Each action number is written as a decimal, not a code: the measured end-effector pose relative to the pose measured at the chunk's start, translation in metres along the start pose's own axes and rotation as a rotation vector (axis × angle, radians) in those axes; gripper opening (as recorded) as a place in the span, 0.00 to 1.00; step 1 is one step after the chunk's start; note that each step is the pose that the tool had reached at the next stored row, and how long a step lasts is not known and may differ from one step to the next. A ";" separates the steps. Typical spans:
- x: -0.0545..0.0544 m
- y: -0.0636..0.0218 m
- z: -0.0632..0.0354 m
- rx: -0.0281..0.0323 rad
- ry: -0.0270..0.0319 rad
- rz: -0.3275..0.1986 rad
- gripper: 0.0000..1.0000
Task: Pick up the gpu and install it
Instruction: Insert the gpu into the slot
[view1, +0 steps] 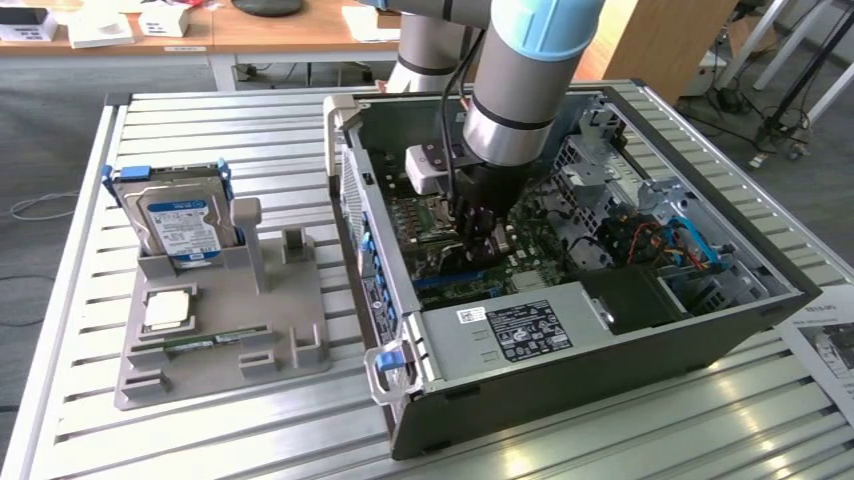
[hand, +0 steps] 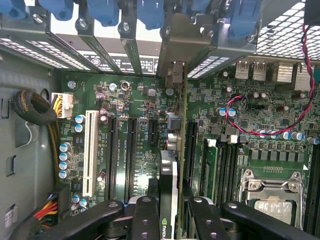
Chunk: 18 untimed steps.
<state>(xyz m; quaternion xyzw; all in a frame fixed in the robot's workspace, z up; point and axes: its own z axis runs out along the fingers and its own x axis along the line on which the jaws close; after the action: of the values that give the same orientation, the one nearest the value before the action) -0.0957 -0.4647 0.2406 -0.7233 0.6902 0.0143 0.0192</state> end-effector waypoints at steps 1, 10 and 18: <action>0.000 0.0000 0.0000 0.0000 0.0000 0.000 0.27; -0.001 -0.0001 0.0000 0.0000 -0.0001 0.000 0.27; -0.001 -0.0016 0.0001 -0.0006 -0.0002 0.000 0.27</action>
<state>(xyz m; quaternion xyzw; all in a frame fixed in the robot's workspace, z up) -0.0941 -0.4639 0.2406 -0.7231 0.6903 0.0146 0.0191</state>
